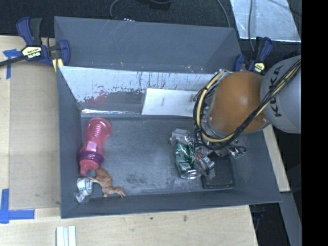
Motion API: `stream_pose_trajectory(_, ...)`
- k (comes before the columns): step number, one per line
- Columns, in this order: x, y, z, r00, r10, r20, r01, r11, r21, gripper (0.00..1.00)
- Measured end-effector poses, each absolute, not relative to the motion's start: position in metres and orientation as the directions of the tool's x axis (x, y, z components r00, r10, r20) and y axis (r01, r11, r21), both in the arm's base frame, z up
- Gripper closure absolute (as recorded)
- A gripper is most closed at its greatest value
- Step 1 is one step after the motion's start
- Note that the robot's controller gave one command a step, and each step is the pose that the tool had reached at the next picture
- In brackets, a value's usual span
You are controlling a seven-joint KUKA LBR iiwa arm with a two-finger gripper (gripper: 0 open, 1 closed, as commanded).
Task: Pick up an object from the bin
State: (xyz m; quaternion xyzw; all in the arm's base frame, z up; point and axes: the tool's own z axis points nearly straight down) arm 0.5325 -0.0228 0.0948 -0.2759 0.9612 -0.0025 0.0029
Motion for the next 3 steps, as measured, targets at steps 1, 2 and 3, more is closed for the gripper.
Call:
stream_pose_trajectory(1,0.554,-0.065,0.079,-0.797,-0.604,-0.014,-0.604,0.797,-0.009,0.0)
stream_pose_trajectory(2,0.554,-0.079,0.075,-0.776,-0.631,-0.005,-0.631,0.776,-0.011,0.0)
stream_pose_trajectory(3,0.54,-0.06,0.074,-0.676,-0.737,-0.009,-0.736,0.676,-0.011,0.0)
